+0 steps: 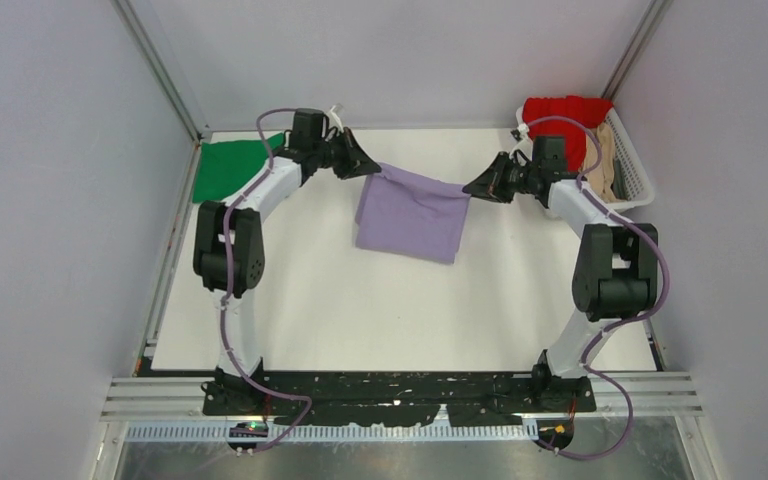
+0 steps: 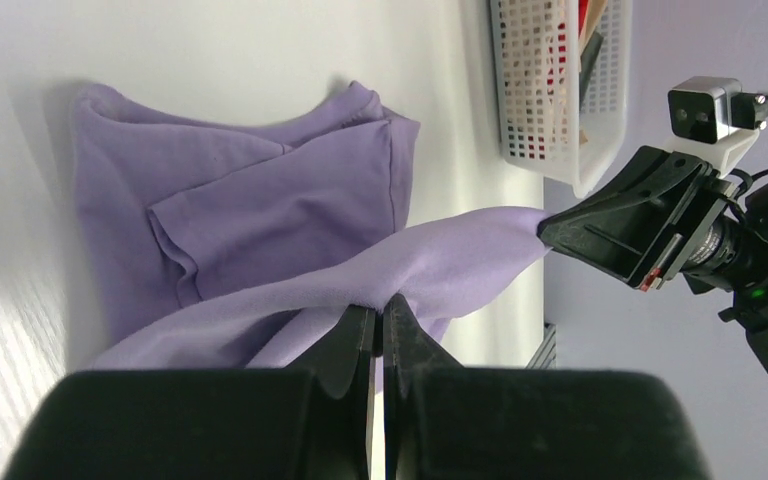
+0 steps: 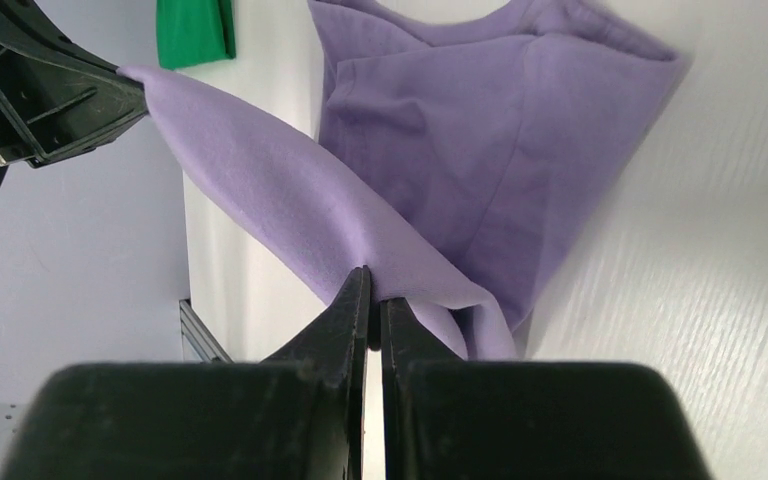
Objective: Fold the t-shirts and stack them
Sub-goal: Fold the long partially folded tshirt into a neat square
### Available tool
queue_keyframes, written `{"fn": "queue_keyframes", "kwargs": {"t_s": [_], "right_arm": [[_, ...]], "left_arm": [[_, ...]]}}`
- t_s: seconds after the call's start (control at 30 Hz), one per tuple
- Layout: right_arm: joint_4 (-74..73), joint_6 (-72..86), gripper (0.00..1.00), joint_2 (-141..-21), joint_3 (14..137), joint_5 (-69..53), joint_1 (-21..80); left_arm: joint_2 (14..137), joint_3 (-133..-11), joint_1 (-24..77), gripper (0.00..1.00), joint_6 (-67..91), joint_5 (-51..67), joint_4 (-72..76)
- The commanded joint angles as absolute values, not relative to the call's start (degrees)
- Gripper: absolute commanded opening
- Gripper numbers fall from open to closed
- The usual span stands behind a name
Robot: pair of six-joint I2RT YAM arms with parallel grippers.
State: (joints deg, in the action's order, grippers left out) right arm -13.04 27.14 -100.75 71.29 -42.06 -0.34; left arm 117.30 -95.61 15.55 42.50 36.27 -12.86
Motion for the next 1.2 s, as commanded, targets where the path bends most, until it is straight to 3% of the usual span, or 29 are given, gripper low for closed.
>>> {"fn": "queue_keyframes", "kwargs": {"t_s": [0.0,0.13,0.2,0.27,0.33,0.37,0.4,0.43,0.53,0.63,0.83,1.0,1.17], "right_arm": [[-7.4,29.5,0.05,-105.2,76.9,-41.0,-1.7],[-7.2,30.5,0.05,-112.2,81.0,-39.5,-1.7],[-7.2,30.5,0.07,-115.2,83.3,-38.3,-2.0],[-7.4,30.6,0.19,-118.2,86.0,-36.6,-2.4],[-9.6,30.1,0.30,-120.9,90.0,-34.8,-2.5],[-10.8,29.8,0.53,-122.4,92.9,-34.0,-2.5],[-13.6,29.1,0.89,-123.2,94.3,-32.5,-2.5],[-14.8,28.6,0.97,-123.2,96.4,-31.8,-2.5],[-17.5,26.9,0.95,-119.8,96.0,-28.9,-2.4],[-16.8,26.2,0.95,-115.2,90.2,-27.1,-2.0],[-14.1,24.9,0.95,-109.1,82.4,-29.2,2.8],[-13.7,26.0,0.95,-114.0,86.4,-31.7,8.9],[-13.1,28.3,0.95,-119.7,87.4,-31.9,10.7]], "left_arm": [[122.8,-103.0,14.5,0.00,44.5,37.0,-14.2],[128.2,-107.0,14.2,0.02,45.3,34.5,-17.0],[130.6,-110.2,14.1,0.17,45.1,32.4,-19.8],[133.0,-114.5,14.1,0.35,44.7,29.1,-21.6],[135.4,-118.8,13.9,0.46,45.7,27.6,-23.6],[136.3,-120.8,13.7,0.55,46.3,28.4,-23.9],[136.7,-122.1,13.6,0.66,46.9,29.1,-23.8],[136.5,-122.7,13.6,0.74,47.1,29.5,-23.3],[131.8,-119.1,14.2,0.91,46.4,29.5,-20.5],[127.3,-111.9,15.4,0.99,45.7,29.5,-16.2],[128.6,-110.0,17.8,1.00,45.6,34.4,-15.3],[132.6,-111.0,19.9,1.00,48.0,38.3,-15.0],[130.3,-103.1,20.6,1.00,49.3,39.9,-13.7]]}}
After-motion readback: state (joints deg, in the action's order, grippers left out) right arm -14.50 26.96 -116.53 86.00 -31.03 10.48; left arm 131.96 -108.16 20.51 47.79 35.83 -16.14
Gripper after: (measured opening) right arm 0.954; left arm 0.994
